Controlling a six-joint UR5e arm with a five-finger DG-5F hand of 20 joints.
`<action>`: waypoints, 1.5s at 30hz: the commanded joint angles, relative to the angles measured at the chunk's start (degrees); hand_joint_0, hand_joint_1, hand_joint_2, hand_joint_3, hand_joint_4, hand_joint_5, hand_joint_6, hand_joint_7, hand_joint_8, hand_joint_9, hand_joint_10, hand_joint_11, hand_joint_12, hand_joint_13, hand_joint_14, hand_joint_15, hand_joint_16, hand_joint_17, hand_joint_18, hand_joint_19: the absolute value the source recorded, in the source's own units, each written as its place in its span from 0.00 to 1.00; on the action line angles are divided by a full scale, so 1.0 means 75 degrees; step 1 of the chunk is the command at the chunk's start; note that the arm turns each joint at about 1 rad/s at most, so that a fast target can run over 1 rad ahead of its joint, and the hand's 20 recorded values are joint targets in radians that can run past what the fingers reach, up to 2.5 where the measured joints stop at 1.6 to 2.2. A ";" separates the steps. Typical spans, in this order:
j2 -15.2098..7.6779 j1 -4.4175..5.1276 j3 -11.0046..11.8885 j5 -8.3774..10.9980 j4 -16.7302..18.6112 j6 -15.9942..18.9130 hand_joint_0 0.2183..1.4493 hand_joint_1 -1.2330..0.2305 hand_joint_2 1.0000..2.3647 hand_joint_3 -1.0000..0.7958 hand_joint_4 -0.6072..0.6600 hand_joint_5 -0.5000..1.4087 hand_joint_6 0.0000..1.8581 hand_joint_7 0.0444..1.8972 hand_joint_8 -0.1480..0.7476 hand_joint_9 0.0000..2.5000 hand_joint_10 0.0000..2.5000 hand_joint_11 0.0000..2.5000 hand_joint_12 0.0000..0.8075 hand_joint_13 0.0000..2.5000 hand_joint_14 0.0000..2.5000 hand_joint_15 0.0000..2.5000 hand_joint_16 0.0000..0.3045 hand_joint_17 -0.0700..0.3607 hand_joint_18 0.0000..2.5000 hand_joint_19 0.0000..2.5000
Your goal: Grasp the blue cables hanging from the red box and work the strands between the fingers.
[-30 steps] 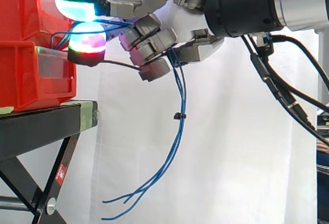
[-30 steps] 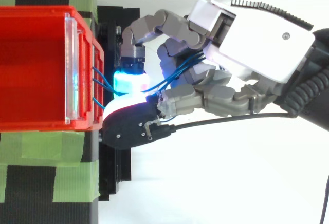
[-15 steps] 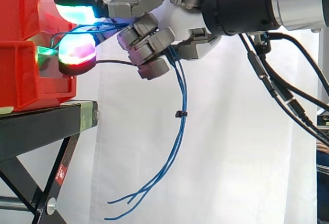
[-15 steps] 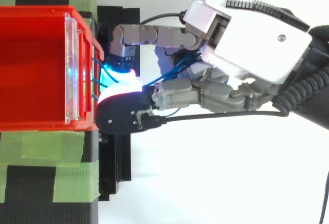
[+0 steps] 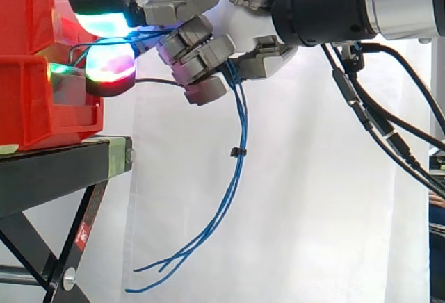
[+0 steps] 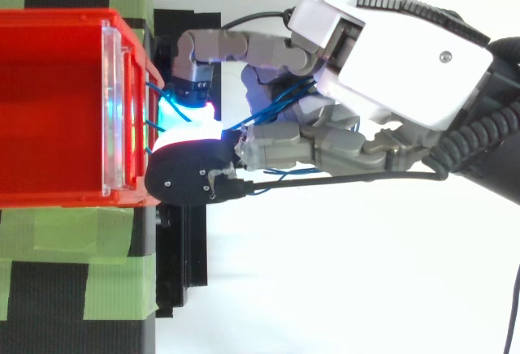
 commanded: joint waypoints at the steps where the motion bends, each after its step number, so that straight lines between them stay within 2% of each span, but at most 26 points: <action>1: 0.0000 0.0000 0.0000 -0.0064 -0.0012 0.0000 0.65 0.37 0.01 0.30 0.66 0.21 0.56 0.54 0.56 0.36 1.00 0.80 0.53 0.41 1.00 0.52 0.21 0.49 0.56 0.66; 5: 0.0000 -0.0023 0.0000 -0.0146 -0.0023 0.0012 0.76 0.37 0.01 0.23 0.65 0.20 0.65 0.52 0.56 0.36 1.00 0.80 0.53 0.41 1.00 0.52 0.21 0.49 0.56 0.66; 6: 0.0000 -0.0023 0.0000 -0.0158 -0.0035 0.0012 0.79 0.40 0.01 0.33 0.66 0.23 0.62 0.54 0.56 0.36 1.00 0.80 0.53 0.41 1.00 0.52 0.21 0.49 0.56 0.66; 7: 0.0000 -0.0023 0.0000 -0.0182 -0.0023 0.0023 0.80 0.44 0.01 0.42 0.68 0.38 0.36 0.64 0.56 0.36 1.00 0.80 0.53 0.41 1.00 0.52 0.21 0.49 0.56 0.66; 8: 0.0000 -0.0023 0.0000 -0.0205 -0.0023 0.0023 0.82 0.45 0.01 0.45 0.71 0.51 0.03 0.78 0.56 0.36 1.00 0.80 0.53 0.41 1.00 0.52 0.21 0.49 0.56 0.66; 13: 0.0000 -0.0035 0.0000 -0.0287 -0.0023 0.0035 0.86 0.44 0.01 0.44 0.71 0.56 0.01 0.68 0.56 0.36 1.00 0.80 0.53 0.41 1.00 0.52 0.21 0.49 0.56 0.66; 16: 0.0012 -0.0035 0.0000 -0.0357 -0.0023 0.0035 0.90 0.42 0.01 0.51 0.70 0.60 0.01 0.67 0.56 0.36 1.00 0.80 0.53 0.41 1.00 0.52 0.21 0.49 0.56 0.66; 21: 0.0000 -0.0047 0.0000 -0.0439 -0.0012 0.0035 0.89 0.39 0.01 0.59 0.63 0.62 0.01 0.73 0.56 0.36 1.00 0.80 0.53 0.41 1.00 0.52 0.21 0.49 0.56 0.66; 22: 0.0000 -0.0047 0.0000 -0.0439 -0.0012 0.0035 0.82 0.36 0.01 0.57 0.63 0.58 0.00 0.78 0.56 0.36 1.00 0.80 0.53 0.41 1.00 0.52 0.21 0.49 0.56 0.66; 23: 0.0012 -0.0047 0.0000 -0.0439 -0.0012 0.0035 0.74 0.32 0.01 0.58 0.62 0.46 0.19 0.73 0.56 0.36 1.00 0.80 0.53 0.41 1.00 0.52 0.21 0.49 0.56 0.66; 25: 0.0012 -0.0047 0.0000 -0.0439 -0.0012 0.0035 0.66 0.30 0.01 0.53 0.63 0.32 0.46 0.62 0.56 0.36 1.00 0.80 0.53 0.41 1.00 0.52 0.21 0.49 0.56 0.66; 26: 0.0000 -0.0047 0.0000 -0.0439 -0.0012 0.0035 0.62 0.29 0.01 0.44 0.62 0.27 0.54 0.62 0.56 0.36 1.00 0.80 0.53 0.41 1.00 0.52 0.21 0.49 0.56 0.66; 28: 0.0000 -0.0047 0.0000 -0.0439 -0.0012 0.0035 0.60 0.28 0.01 0.28 0.63 0.25 0.58 0.66 0.56 0.36 1.00 0.80 0.53 0.41 1.00 0.52 0.21 0.49 0.56 0.66; 29: 0.0000 -0.0047 0.0000 -0.0439 -0.0012 0.0047 0.61 0.28 0.01 0.20 0.63 0.23 0.69 0.59 0.56 0.36 1.00 0.80 0.53 0.41 1.00 0.52 0.21 0.49 0.56 0.66; 31: 0.0012 -0.0047 0.0000 -0.0439 -0.0012 0.0058 0.63 0.28 0.01 0.22 0.56 0.23 0.70 0.59 0.56 0.36 1.00 0.80 0.53 0.41 1.00 0.52 0.21 0.49 0.56 0.66; 32: 0.0012 -0.0047 0.0000 -0.0451 -0.0023 0.0058 0.66 0.29 0.01 0.35 0.50 0.23 0.71 0.66 0.56 0.36 1.00 0.80 0.53 0.41 1.00 0.52 0.21 0.49 0.56 0.66; 33: 0.0012 -0.0047 0.0000 -0.0451 -0.0023 0.0058 0.68 0.30 0.01 0.39 0.48 0.22 0.70 0.70 0.56 0.36 1.00 0.80 0.53 0.41 1.00 0.52 0.21 0.49 0.56 0.66; 34: 0.0012 -0.0047 0.0000 -0.0521 -0.0035 0.0070 0.77 0.29 0.00 0.43 0.46 0.25 0.66 0.75 0.56 0.36 1.00 0.80 0.53 0.41 1.00 0.52 0.21 0.49 0.56 0.66; 35: 0.0012 -0.0047 0.0000 -0.0627 -0.0035 0.0082 0.82 0.40 0.01 0.52 0.56 0.42 0.33 0.76 0.56 0.36 1.00 0.80 0.53 0.41 1.00 0.52 0.21 0.49 0.56 0.66; 36: 0.0012 -0.0047 0.0000 -0.0744 -0.0058 0.0082 0.82 0.40 0.01 0.52 0.59 0.48 0.24 0.78 0.56 0.36 1.00 0.80 0.53 0.41 1.00 0.52 0.21 0.49 0.56 0.66; 37: 0.0012 -0.0059 0.0000 -0.0791 -0.0082 0.0082 0.84 0.42 0.01 0.48 0.73 0.58 0.01 0.75 0.56 0.36 1.00 0.80 0.53 0.41 1.00 0.52 0.21 0.49 0.56 0.66; 40: 0.0012 -0.0070 0.0000 -0.0873 -0.0117 0.0082 0.79 0.37 0.00 0.54 0.83 0.58 0.01 0.58 0.56 0.36 1.00 0.80 0.53 0.41 1.00 0.52 0.21 0.49 0.56 0.66; 41: 0.0000 -0.0070 0.0000 -0.0873 -0.0117 0.0082 0.66 0.39 0.16 0.51 0.88 0.58 0.01 0.53 0.56 0.36 1.00 0.80 0.53 0.41 1.00 0.52 0.21 0.49 0.56 0.66; 42: 0.0000 -0.0082 0.0000 -0.0885 -0.0117 0.0082 0.63 0.40 0.20 0.50 0.89 0.58 0.01 0.52 0.56 0.36 1.00 0.80 0.53 0.41 1.00 0.52 0.21 0.49 0.56 0.66; 44: 0.0000 -0.0094 0.0000 -0.0896 -0.0117 0.0082 0.40 0.52 0.56 0.38 0.93 0.56 0.01 0.47 0.56 0.36 1.00 0.80 0.53 0.41 1.00 0.52 0.21 0.49 0.56 0.66; 45: 0.0000 -0.0094 0.0000 -0.0896 -0.0117 0.0082 0.39 0.53 0.57 0.37 0.92 0.56 0.01 0.47 0.56 0.36 1.00 0.80 0.53 0.41 1.00 0.52 0.21 0.49 0.56 0.66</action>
